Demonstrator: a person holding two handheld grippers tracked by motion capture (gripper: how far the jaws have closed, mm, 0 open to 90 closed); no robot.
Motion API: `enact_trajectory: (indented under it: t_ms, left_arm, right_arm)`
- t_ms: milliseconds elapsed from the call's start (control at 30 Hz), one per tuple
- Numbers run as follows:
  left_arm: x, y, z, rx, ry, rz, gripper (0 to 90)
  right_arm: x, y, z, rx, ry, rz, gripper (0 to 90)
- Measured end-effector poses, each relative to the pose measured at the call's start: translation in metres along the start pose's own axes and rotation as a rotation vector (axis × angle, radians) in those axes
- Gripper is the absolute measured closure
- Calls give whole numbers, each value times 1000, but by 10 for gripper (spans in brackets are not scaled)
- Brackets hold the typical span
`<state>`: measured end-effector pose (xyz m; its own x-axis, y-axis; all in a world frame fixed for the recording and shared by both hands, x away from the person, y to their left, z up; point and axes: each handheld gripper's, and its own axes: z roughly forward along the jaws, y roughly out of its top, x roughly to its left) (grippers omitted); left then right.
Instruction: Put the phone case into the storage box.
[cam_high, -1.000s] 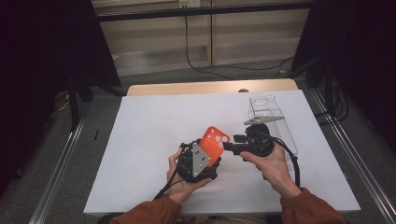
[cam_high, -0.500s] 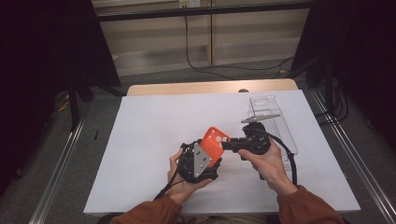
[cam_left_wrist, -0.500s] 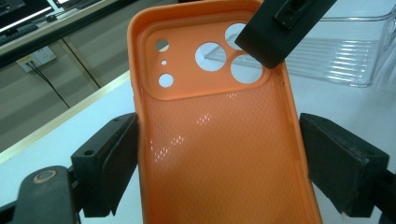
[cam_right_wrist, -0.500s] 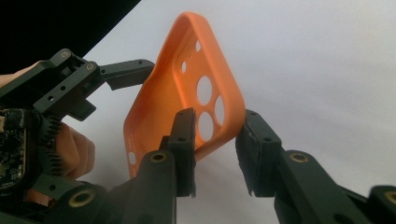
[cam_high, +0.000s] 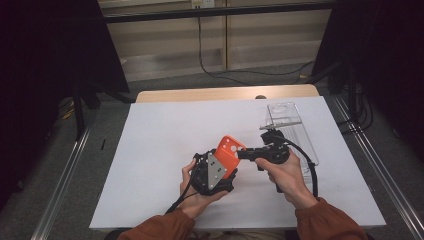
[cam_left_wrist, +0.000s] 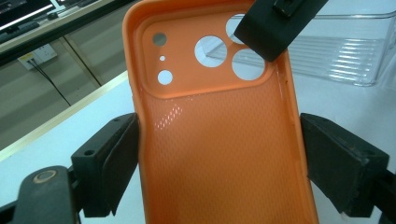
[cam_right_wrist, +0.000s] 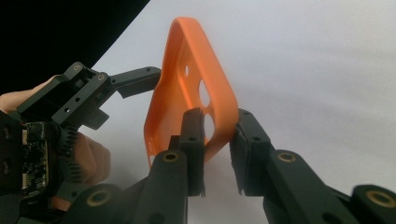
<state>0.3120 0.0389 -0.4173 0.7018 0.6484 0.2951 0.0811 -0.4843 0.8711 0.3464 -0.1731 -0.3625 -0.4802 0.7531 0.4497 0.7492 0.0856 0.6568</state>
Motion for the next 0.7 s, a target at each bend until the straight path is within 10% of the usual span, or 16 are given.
enact_trajectory:
  t_ms: [533,700]
  left_arm:
    - [5,0,3,-3,13,-26,138]
    - [10,-1,5,1,-40,-76,158]
  right_arm:
    - [10,1,-1,-50,12,-19,802]
    - [11,1,-2,-62,6,-36,813]
